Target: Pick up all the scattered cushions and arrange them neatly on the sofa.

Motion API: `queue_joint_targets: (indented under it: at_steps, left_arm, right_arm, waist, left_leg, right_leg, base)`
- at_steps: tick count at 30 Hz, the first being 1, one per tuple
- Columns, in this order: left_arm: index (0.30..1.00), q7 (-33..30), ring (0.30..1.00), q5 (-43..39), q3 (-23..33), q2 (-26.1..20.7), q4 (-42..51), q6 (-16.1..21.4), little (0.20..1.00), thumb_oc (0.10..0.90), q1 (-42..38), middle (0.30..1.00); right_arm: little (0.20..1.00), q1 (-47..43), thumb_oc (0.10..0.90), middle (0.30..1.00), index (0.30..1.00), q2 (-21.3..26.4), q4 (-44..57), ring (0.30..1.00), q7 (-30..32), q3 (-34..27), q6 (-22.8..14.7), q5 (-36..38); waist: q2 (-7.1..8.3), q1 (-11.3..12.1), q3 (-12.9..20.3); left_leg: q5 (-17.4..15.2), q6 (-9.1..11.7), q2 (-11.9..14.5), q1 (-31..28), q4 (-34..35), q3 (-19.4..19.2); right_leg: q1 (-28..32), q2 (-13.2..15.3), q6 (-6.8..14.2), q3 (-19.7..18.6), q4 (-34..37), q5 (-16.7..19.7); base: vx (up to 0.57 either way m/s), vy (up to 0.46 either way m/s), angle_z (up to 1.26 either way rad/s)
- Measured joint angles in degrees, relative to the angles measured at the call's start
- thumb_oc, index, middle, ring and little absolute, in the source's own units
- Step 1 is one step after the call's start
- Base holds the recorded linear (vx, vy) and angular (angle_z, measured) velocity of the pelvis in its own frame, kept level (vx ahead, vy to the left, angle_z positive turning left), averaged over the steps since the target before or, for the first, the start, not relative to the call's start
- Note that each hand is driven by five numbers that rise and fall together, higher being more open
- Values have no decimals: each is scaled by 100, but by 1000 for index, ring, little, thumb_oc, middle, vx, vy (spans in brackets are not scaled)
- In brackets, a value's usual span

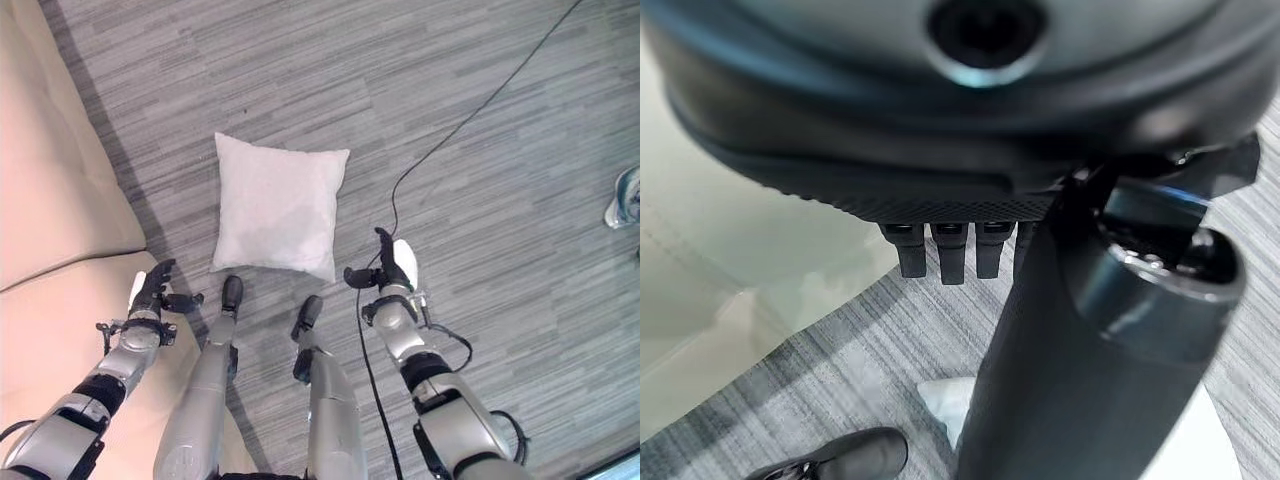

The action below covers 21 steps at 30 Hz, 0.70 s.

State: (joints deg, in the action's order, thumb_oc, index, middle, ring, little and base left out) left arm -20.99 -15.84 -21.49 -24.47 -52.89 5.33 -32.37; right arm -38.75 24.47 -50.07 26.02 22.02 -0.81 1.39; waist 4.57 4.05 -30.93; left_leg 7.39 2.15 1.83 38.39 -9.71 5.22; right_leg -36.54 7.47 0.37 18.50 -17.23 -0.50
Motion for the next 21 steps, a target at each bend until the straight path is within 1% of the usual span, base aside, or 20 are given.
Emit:
queue_joint_targets:
  at_steps: [1, 2, 3, 4, 5, 6, 8, 11, 12, 13, 14, 15, 16, 18, 19, 21]
  left_arm:
    - [900, -2, 900, -48, -66, -62, -4, 2, 900, 800, -190, 900]
    - [900, -5, 900, -167, -195, -179, 8, 14, 900, 800, -435, 900]
    - [900, -9, 900, -255, -269, -252, 5, 60, 900, 800, -586, 900]
    - [900, -29, 900, -391, -293, -359, 9, 111, 900, 800, -830, 900]
    - [900, -79, 900, -464, -287, -394, 12, 128, 900, 800, -948, 900]
    - [900, -178, 900, -598, -288, -427, 7, 158, 900, 800, -1160, 900]
    - [900, -267, 900, -807, -306, -428, 28, 235, 900, 800, -1488, 900]
    - [900, -352, 900, -908, -343, -397, 206, 255, 900, 800, -1720, 900]
    - [900, -429, 900, -1004, -536, -405, 208, 258, 900, 800, -1838, 900]
    - [900, -451, 900, -1009, -622, -418, 229, 261, 900, 800, -1893, 900]
    - [900, -457, 900, -1011, -643, -409, 254, 287, 900, 800, -2008, 900]
    - [900, -514, 900, -1122, -761, -361, 412, 309, 900, 800, -2217, 900]
    - [900, -520, 900, -1177, -812, -325, 432, 323, 900, 800, -2325, 900]
    - [900, -553, 900, -1441, -838, -123, 457, 383, 900, 800, -2642, 900]
    - [900, -597, 900, -1609, -855, -8, 480, 435, 900, 800, -2779, 900]
    - [900, -604, 900, -1686, -959, 90, 563, 435, 900, 800, -2839, 900]
  right_arm:
    - [900, -195, 800, 900, 900, -4, -118, 900, 29, 13, -7, 32]
    - [900, -488, 800, 900, 900, -7, -262, 900, 76, 20, -9, 146]
    - [900, -637, 800, 900, 900, -8, -323, 900, 120, 14, -17, 217]
    - [900, -926, 800, 900, 900, -6, -342, 900, 237, -17, -40, 406]
    - [900, -1044, 800, 900, 900, -8, -342, 900, 274, 2, -59, 478]
    - [900, -1205, 800, 900, 900, -21, -329, 900, 351, 0, -136, 621]
    - [900, -1401, 800, 900, 900, -34, -301, 900, 470, 6, -206, 860]
    - [900, -1513, 800, 900, 900, -41, -306, 900, 590, 22, -254, 1041]
    - [900, -1541, 800, 900, 900, -25, -311, 900, 680, 40, -264, 1127]
    - [900, -1565, 800, 900, 900, -13, -324, 900, 741, 27, -286, 1177]
    - [900, -1667, 800, 900, 900, -13, -314, 900, 778, 12, -332, 1239]
    - [900, -1801, 800, 900, 900, 54, -310, 900, 898, -1, -451, 1379]
    - [900, -1861, 800, 900, 900, 110, -307, 900, 927, -1, -506, 1489]
    - [900, -2107, 800, 900, 900, 216, -332, 900, 927, -12, -653, 1796]
    - [900, -2211, 800, 900, 900, 228, -330, 900, 927, -22, -710, 1958]
    - [900, -2254, 800, 900, 900, 243, -309, 900, 926, -18, -803, 2063]
  waist:
    - [-3, 0, -1]
    - [-13, -1, -5]
    - [-16, -16, -6]
    - [-39, -32, -19]
    - [-49, -44, -21]
    - [-61, -53, -31]
    - [-78, -70, -36]
    - [-83, -115, -39]
    - [-83, -140, -32]
    - [-88, -158, -34]
    - [-92, -181, -36]
    - [-128, -209, -38]
    - [-139, -207, -33]
    - [-200, -195, -53]
    - [-215, -194, -69]
    - [-230, -190, -78]
  left_leg:
    - [4, 6, -11, 219, -103, 1]
    - [-19, -16, -49, 582, -316, -7]
    - [-62, -22, -78, 817, -478, -10]
    - [-165, -35, -117, 1264, -812, -34]
    - [-206, -41, -124, 1466, -969, -66]
    - [-336, -63, -145, 1842, -1338, -90]
    - [-574, -106, -183, 2491, -2026, -141]
    - [-741, -166, -207, 2972, -2517, -157]
    - [-789, -186, -244, 3127, -2678, -164]
    - [-891, -160, -282, 3254, -2767, -168]
    - [-912, -195, -294, 3392, -2830, -181]
    - [-926, -216, -337, 3755, -3021, -225]
    - [-930, -223, -356, 3908, -3092, -248]
    - [-935, -242, -381, 4386, -3332, -288]
    - [-975, -289, -387, 4645, -3505, -326]
    - [-1014, -296, -383, 4843, -3615, -351]
  right_leg:
    - [-223, 28, -19, 0, -118, -13]
    - [-621, 109, -31, -28, -398, -72]
    - [-865, 163, -43, -62, -588, -120]
    - [-1314, 222, -63, -136, -896, -200]
    - [-1502, 254, -66, -145, -1020, -222]
    - [-1850, 315, -99, -191, -1308, -297]
    - [-2436, 408, -100, -304, -1841, -437]
    - [-2859, 498, -66, -359, -2220, -540]
    - [-3026, 536, -50, -426, -2382, -593]
    - [-3171, 581, -66, -469, -2518, -694]
    - [-3313, 606, -48, -487, -2572, -715]
    - [-3710, 683, -7, -551, -2803, -748]
    - [-3877, 701, 0, -594, -2895, -764]
    - [-4369, 747, -21, -658, -3102, -768]
    - [-4635, 778, -82, -707, -3271, -808]
    - [-4830, 783, -73, -751, -3382, -823]
  base:
    - [-50, 157, 7]
    - [-41, 126, 3]
    - [-19, 171, -1]
    - [-1, 93, -3]
    - [24, 163, -7]
    - [46, 112, -7]
    - [45, 84, -8]
    - [56, 59, -4]
    - [65, 76, 8]
    - [43, 46, 6]
    - [82, 69, 5]
    - [54, 44, 2]
    - [71, 80, 3]
    - [36, 48, -1]
    - [23, 2, -4]
    - [25, 14, -3]
